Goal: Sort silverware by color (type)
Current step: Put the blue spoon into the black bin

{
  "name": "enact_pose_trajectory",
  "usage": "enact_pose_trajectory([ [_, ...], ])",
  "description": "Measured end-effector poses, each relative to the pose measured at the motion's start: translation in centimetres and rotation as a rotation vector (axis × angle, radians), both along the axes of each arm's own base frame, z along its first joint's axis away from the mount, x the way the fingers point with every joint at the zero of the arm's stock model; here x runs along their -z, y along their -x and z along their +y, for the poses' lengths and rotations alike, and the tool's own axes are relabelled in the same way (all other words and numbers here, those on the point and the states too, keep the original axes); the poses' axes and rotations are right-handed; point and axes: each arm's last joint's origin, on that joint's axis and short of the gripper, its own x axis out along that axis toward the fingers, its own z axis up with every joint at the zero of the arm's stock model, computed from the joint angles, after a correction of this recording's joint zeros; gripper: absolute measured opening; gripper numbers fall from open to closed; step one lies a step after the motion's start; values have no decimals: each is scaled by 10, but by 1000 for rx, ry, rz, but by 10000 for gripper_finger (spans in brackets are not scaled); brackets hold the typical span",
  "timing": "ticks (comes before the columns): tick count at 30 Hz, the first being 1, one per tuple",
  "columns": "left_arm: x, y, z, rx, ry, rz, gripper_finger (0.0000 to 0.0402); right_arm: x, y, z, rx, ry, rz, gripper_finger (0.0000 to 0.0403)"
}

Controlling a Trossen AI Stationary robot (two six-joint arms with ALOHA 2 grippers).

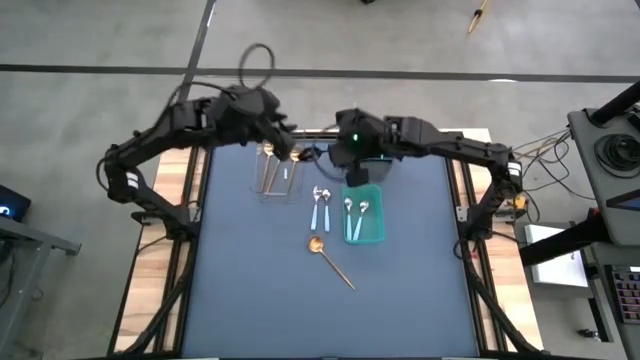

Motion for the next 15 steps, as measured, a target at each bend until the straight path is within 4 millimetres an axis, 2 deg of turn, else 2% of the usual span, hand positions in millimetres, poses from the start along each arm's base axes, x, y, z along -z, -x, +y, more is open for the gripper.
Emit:
enact_pose_trajectory([
  [5, -32, 18, -2, -45, -113, -55, 164, -2, 11, -40, 79, -131, -69, 9],
  [10, -52, 30, -4, -53, -149, -118, 164, -2, 19, -79, 96, -259, -173, 9],
  [15, -60, 35, -4, -94, -175, -141, 164, 17, 19, -113, 85, -336, -155, 9],
])
